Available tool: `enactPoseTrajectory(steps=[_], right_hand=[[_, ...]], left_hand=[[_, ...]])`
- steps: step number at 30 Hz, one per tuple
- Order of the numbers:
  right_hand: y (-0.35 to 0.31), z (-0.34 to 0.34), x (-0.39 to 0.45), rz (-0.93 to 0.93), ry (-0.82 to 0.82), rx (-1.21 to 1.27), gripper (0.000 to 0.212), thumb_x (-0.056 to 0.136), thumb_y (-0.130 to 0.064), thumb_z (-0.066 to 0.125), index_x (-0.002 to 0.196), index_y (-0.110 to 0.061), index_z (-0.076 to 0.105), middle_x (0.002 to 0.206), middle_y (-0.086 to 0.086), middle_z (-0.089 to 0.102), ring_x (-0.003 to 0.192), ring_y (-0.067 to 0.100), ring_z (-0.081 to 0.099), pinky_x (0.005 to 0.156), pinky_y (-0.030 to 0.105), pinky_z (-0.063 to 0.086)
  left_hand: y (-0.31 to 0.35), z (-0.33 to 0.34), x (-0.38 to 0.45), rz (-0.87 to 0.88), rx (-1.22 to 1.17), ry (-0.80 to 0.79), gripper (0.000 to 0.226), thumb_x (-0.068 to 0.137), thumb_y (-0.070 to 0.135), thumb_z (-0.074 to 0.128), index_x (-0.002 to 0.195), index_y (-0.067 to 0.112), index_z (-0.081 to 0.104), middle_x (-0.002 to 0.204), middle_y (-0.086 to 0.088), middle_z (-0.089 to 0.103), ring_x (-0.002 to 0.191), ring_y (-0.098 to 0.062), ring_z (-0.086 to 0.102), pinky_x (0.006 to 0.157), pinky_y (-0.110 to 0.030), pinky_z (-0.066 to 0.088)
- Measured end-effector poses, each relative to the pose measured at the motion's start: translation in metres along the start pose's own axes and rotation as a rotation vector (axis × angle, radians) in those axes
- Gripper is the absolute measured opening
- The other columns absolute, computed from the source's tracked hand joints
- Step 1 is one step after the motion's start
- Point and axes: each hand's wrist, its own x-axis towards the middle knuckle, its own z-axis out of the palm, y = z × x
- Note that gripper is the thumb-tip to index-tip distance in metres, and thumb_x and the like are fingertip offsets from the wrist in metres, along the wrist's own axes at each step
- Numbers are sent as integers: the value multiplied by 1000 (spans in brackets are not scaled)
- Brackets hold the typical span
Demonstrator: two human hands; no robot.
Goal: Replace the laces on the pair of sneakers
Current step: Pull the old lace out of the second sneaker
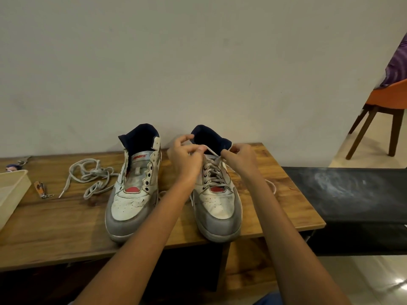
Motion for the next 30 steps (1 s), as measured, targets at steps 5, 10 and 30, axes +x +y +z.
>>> enactPoseTrajectory(steps=[5, 10, 30], right_hand=[[-3, 2, 0, -43, -55, -45, 10, 79, -18, 63, 76, -9, 66, 68, 2, 63, 64, 12, 54, 61, 32, 47], [-2, 2, 2, -62, -44, -47, 15, 81, -21, 65, 81, -6, 68, 70, 4, 64, 65, 13, 56, 63, 34, 49], [-5, 5, 1, -73, -34, -87, 15, 79, -22, 63, 82, -8, 68, 78, 7, 68, 78, 21, 63, 73, 40, 53]], left_hand=[[9, -4, -1, 95, 194, 113, 16, 89, 22, 57, 84, 11, 67, 113, 0, 53, 110, -19, 48, 91, -37, 44], [-1, 0, -5, 650, 822, 48, 41, 76, 39, 70, 111, 19, 62, 137, -13, 44, 128, -34, 36, 99, -55, 34], [11, -23, 7, 279, 617, 9, 50, 84, 53, 58, 102, 9, 40, 77, 5, 47, 64, -9, 47, 47, -15, 28]])
